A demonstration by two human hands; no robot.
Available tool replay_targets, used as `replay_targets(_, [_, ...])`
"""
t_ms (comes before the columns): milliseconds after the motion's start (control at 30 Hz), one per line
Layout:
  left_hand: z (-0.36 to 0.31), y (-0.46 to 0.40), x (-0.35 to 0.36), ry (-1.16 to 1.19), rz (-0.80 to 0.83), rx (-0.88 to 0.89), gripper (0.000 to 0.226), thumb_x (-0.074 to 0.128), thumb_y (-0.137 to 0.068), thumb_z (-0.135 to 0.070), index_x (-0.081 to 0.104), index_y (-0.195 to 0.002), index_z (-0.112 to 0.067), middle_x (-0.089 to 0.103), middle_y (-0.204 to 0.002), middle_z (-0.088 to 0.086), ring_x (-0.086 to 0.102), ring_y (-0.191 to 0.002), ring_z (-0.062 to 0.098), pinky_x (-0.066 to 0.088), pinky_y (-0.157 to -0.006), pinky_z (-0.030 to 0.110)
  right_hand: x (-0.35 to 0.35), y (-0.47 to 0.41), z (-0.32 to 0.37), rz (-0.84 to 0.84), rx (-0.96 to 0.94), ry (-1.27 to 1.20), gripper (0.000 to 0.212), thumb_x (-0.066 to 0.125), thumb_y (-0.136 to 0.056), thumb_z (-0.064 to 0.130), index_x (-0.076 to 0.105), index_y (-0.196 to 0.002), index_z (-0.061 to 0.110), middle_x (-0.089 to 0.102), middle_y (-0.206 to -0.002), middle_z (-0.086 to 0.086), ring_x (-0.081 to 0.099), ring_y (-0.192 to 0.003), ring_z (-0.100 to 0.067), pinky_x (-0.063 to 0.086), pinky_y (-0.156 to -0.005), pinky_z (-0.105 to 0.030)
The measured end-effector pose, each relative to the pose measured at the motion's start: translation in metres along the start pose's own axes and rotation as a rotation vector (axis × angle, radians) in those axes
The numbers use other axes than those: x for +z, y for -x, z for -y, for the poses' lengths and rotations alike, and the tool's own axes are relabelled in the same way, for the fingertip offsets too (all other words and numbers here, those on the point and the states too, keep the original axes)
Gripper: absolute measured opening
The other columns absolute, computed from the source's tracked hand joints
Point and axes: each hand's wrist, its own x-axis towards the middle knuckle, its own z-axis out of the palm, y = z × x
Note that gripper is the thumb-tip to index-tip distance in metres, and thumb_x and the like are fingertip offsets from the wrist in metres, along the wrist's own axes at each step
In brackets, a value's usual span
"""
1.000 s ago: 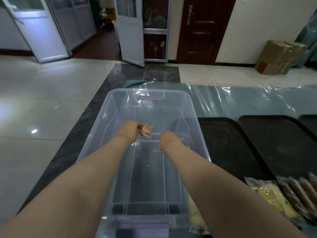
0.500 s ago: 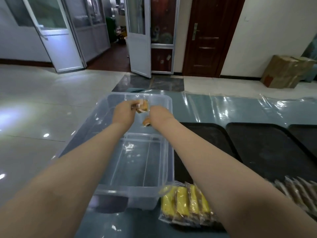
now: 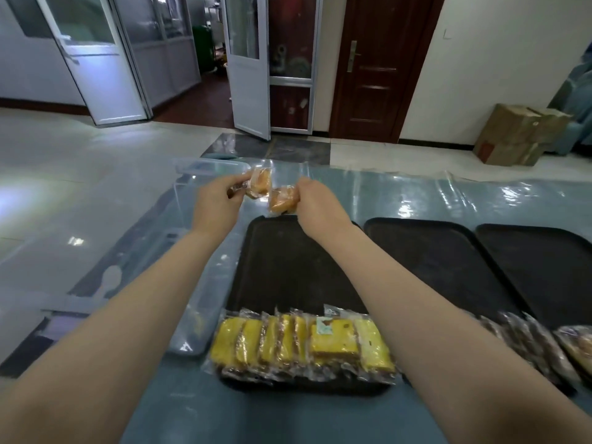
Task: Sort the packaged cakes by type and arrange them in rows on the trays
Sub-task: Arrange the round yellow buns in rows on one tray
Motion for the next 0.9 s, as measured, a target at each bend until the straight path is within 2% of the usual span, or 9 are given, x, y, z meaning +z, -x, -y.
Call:
replay_targets(133, [-0.015,0.030,0.027,0.016,0.074,0.008,0.033,0.060,-0.096,-0.013,0.068,-0.125,-0.025,0.069,-0.104,-0.006,0.058,-0.087,0.010,0.045,-0.080,0.025,-0.002,0.033,-0.045,-0.040,0.021,-0.067,0.012,0.048,-0.097,0.001,0.056,-0.099,0.010,0.053,-0.089,0.000,0.055,-0.080,-0.016,0.034,-0.062,-0.021])
replay_targets(233, [-0.023,0.049,0.048,0.034,0.144,-0.038,0.030,0.061,-0.096,-0.015,0.068,-0.123,-0.026,0.067,-0.102,-0.007,0.060,-0.090,0.012,0.044,-0.080,0.026,-0.003,0.054,-0.076,-0.042,0.069,-0.104,0.011,0.049,-0.098,0.005,0.056,-0.101,0.012,0.057,-0.092,0.000,0.052,-0.077,-0.013,0.033,-0.062,-0.020])
replay_targets(333, [-0.029,0.065,0.067,0.063,0.190,-0.071,0.029,0.061,-0.096,-0.019,0.067,-0.124,-0.024,0.066,-0.101,-0.009,0.062,-0.095,0.014,0.045,-0.079,0.026,0.001,0.073,-0.101,-0.038,0.151,-0.226,0.011,0.051,-0.097,0.008,0.053,-0.097,0.018,0.061,-0.094,0.000,0.056,-0.076,-0.011,0.038,-0.060,-0.019])
replay_targets(467, [-0.038,0.082,0.085,0.075,0.237,-0.076,0.028,0.060,-0.097,-0.021,0.066,-0.124,-0.027,0.066,-0.101,-0.013,0.056,-0.087,-0.002,0.045,-0.076,0.019,0.010,0.096,-0.128,-0.017,0.248,-0.376,0.012,0.056,-0.098,0.012,0.054,-0.100,0.024,0.062,-0.096,0.007,0.058,-0.082,-0.003,0.045,-0.067,-0.014])
replay_targets(533, [-0.042,0.085,0.094,0.105,0.279,-0.064,0.027,0.059,-0.097,-0.022,0.066,-0.122,-0.029,0.065,-0.099,-0.020,0.056,-0.087,-0.007,0.048,-0.080,0.021,0.013,0.106,-0.140,0.000,0.310,-0.451,0.014,0.057,-0.097,0.014,0.054,-0.098,0.027,0.062,-0.095,0.010,0.059,-0.083,-0.002,0.043,-0.067,-0.013])
replay_targets(600, [-0.049,0.088,0.103,0.115,0.348,-0.051,0.023,0.058,-0.097,-0.022,0.064,-0.117,-0.032,0.062,-0.094,-0.025,0.056,-0.086,-0.011,0.043,-0.075,0.014,0.018,0.115,-0.152,-0.010,0.386,-0.549,0.015,0.058,-0.097,0.015,0.055,-0.094,0.029,0.061,-0.092,0.013,0.059,-0.083,-0.001,0.042,-0.066,-0.012])
replay_targets(667, [-0.058,0.092,0.114,0.135,0.417,-0.037,0.019,0.057,-0.098,-0.023,0.063,-0.112,-0.033,0.064,-0.092,-0.021,0.057,-0.086,-0.009,0.039,-0.069,0.012,0.021,0.123,-0.163,-0.043,0.458,-0.638,0.015,0.060,-0.096,0.016,0.057,-0.094,0.030,0.062,-0.091,0.012,0.060,-0.084,-0.003,0.043,-0.067,-0.013])
replay_targets(767, [-0.069,0.100,0.133,0.189,0.474,-0.065,0.018,0.056,-0.098,-0.025,0.066,-0.112,-0.032,0.066,-0.095,-0.016,0.059,-0.088,-0.004,0.043,-0.072,0.018,0.024,0.135,-0.181,-0.097,0.562,-0.763,0.014,0.062,-0.095,0.017,0.060,-0.100,0.030,0.066,-0.096,0.009,0.063,-0.089,-0.005,0.050,-0.073,-0.018])
replay_targets(900, [-0.086,0.118,0.164,0.234,0.530,-0.134,0.017,0.057,-0.098,-0.026,0.066,-0.111,-0.032,0.063,-0.100,-0.015,0.057,-0.093,-0.005,0.043,-0.076,0.017,0.020,0.152,-0.214,-0.103,0.638,-0.829,0.014,0.059,-0.098,0.018,0.064,-0.109,0.026,0.068,-0.100,0.009,0.064,-0.094,-0.006,0.053,-0.080,-0.021])
